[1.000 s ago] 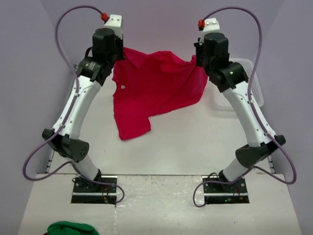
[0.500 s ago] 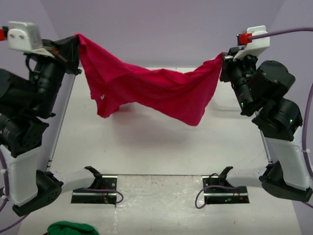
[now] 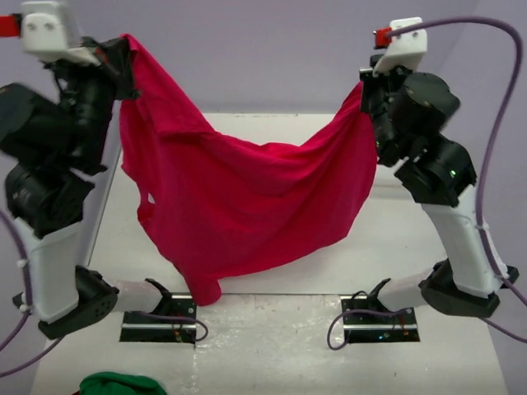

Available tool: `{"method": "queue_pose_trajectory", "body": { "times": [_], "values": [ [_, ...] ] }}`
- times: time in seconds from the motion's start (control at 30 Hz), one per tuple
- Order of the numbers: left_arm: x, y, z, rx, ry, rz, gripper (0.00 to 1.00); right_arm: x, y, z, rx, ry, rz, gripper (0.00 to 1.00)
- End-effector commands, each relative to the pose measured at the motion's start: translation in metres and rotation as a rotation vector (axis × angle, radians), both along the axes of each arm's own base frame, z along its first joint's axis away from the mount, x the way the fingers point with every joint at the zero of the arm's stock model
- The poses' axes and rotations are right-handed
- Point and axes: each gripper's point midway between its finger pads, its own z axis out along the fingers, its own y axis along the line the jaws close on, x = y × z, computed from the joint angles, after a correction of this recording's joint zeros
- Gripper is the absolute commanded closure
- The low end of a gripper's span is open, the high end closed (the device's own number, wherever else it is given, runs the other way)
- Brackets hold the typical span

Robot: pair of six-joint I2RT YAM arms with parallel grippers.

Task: Fold and stack the t-shirts
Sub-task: Flatten out the tshirt

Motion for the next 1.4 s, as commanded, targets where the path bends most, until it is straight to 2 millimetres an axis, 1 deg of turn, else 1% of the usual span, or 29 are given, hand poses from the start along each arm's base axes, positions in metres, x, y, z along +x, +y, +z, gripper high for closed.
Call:
{"method": "queue_pose_trajectory", "body": {
  "times": [0.0, 0.03, 0.07, 0.1, 0.13, 0.17, 0.2, 0.23, 0.3, 0.33, 0.37, 0.4, 0.43, 0.5, 0.53, 0.6, 0.63, 0.73, 0.77, 0.8, 0.87, 0.93, 1.0, 1.03, 1.2, 1.23, 1.3, 1.33, 1.37],
  "values": [
    [0.095, -0.036, -0.07, 0.183, 0.215, 0.156, 1.0, 0.066, 0.011, -0.041, -0.023, 0.101, -0.032, 1.0],
    [0.111, -0.042, -0.084, 0.209, 0.245, 0.162, 1.0, 0.08, 0.01, -0.054, -0.028, 0.13, -0.043, 1.0],
    [0.133, -0.034, -0.097, 0.2, 0.28, 0.186, 1.0, 0.094, 0.013, -0.071, -0.021, 0.173, -0.04, 1.0],
    [0.151, -0.045, -0.114, 0.212, 0.324, 0.114, 1.0, 0.107, 0.018, -0.088, -0.025, 0.213, -0.022, 1.0],
    [0.183, -0.052, -0.152, 0.183, 0.41, 0.106, 1.0, 0.128, 0.016, -0.113, -0.043, 0.268, -0.042, 1.0],
    [0.202, -0.043, -0.168, 0.173, 0.434, 0.131, 1.0, 0.138, 0.019, -0.132, -0.048, 0.312, -0.035, 1.0],
    [0.214, -0.043, -0.187, 0.175, 0.473, 0.144, 1.0, 0.146, 0.021, -0.147, -0.055, 0.344, -0.034, 1.0],
    [0.233, -0.047, -0.227, 0.191, 0.552, 0.155, 1.0, 0.16, 0.022, -0.169, -0.066, 0.392, -0.032, 1.0],
    [0.251, -0.041, -0.255, 0.184, 0.591, 0.181, 1.0, 0.172, 0.024, -0.204, -0.082, 0.466, -0.019, 1.0],
    [0.263, -0.04, -0.284, 0.187, 0.646, 0.197, 1.0, 0.179, 0.022, -0.219, -0.086, 0.501, -0.017, 1.0],
    [0.271, -0.033, -0.295, 0.176, 0.665, 0.212, 1.0, 0.187, 0.025, -0.25, -0.114, 0.572, -0.013, 1.0],
    [0.276, -0.031, -0.308, 0.175, 0.687, 0.214, 1.0, 0.192, 0.024, -0.265, -0.125, 0.604, -0.02, 1.0],
    [0.285, -0.028, -0.332, 0.175, 0.734, 0.223, 1.0, 0.195, 0.027, -0.281, -0.14, 0.639, -0.006, 1.0],
    [0.293, -0.016, -0.351, 0.178, 0.764, 0.264, 1.0, 0.205, 0.028, -0.319, -0.17, 0.713, -0.011, 1.0],
    [0.294, -0.01, -0.37, 0.202, 0.795, 0.283, 1.0, 0.208, 0.026, -0.328, -0.17, 0.731, -0.015, 1.0],
    [0.301, 0.008, -0.384, 0.192, 0.811, 0.308, 1.0, 0.214, 0.028, -0.346, -0.165, 0.763, 0.001, 1.0],
    [0.304, 0.022, -0.392, 0.181, 0.827, 0.327, 1.0, 0.217, 0.03, -0.349, -0.161, 0.765, 0.01, 1.0],
    [0.313, 0.035, -0.402, 0.185, 0.83, 0.329, 1.0, 0.227, 0.033, -0.354, -0.16, 0.764, 0.016, 1.0],
    [0.316, 0.042, -0.403, 0.19, 0.827, 0.339, 1.0, 0.231, 0.035, -0.347, -0.153, 0.751, 0.028, 1.0],
    [0.321, 0.045, -0.405, 0.202, 0.831, 0.347, 1.0, 0.235, 0.038, -0.357, -0.158, 0.772, 0.04, 1.0],
    [0.327, 0.049, -0.415, 0.212, 0.855, 0.347, 1.0, 0.242, 0.039, -0.35, -0.16, 0.758, 0.043, 1.0],
    [0.331, 0.053, -0.415, 0.222, 0.853, 0.355, 1.0, 0.248, 0.041, -0.36, -0.171, 0.776, 0.043, 1.0],
    [0.335, 0.057, -0.424, 0.23, 0.872, 0.363, 1.0, 0.256, 0.037, -0.359, -0.171, 0.765, 0.035, 1.0],
    [0.335, 0.063, -0.427, 0.226, 0.878, 0.373, 1.0, 0.259, 0.036, -0.37, -0.18, 0.787, 0.038, 1.0],
    [0.344, 0.068, -0.44, 0.238, 0.891, 0.35, 1.0, 0.277, 0.031, -0.386, -0.182, 0.789, 0.042, 1.0],
    [0.346, 0.068, -0.442, 0.237, 0.89, 0.341, 1.0, 0.283, 0.031, -0.384, -0.185, 0.771, 0.045, 1.0],
    [0.353, 0.065, -0.449, 0.231, 0.895, 0.329, 1.0, 0.291, 0.027, -0.397, -0.197, 0.782, 0.038, 1.0],
    [0.354, 0.066, -0.453, 0.232, 0.906, 0.326, 1.0, 0.297, 0.026, -0.395, -0.192, 0.767, 0.042, 1.0],
    [0.358, 0.066, -0.467, 0.239, 0.929, 0.324, 1.0, 0.301, 0.022, -0.404, -0.19, 0.78, 0.041, 1.0]
  ]
}}
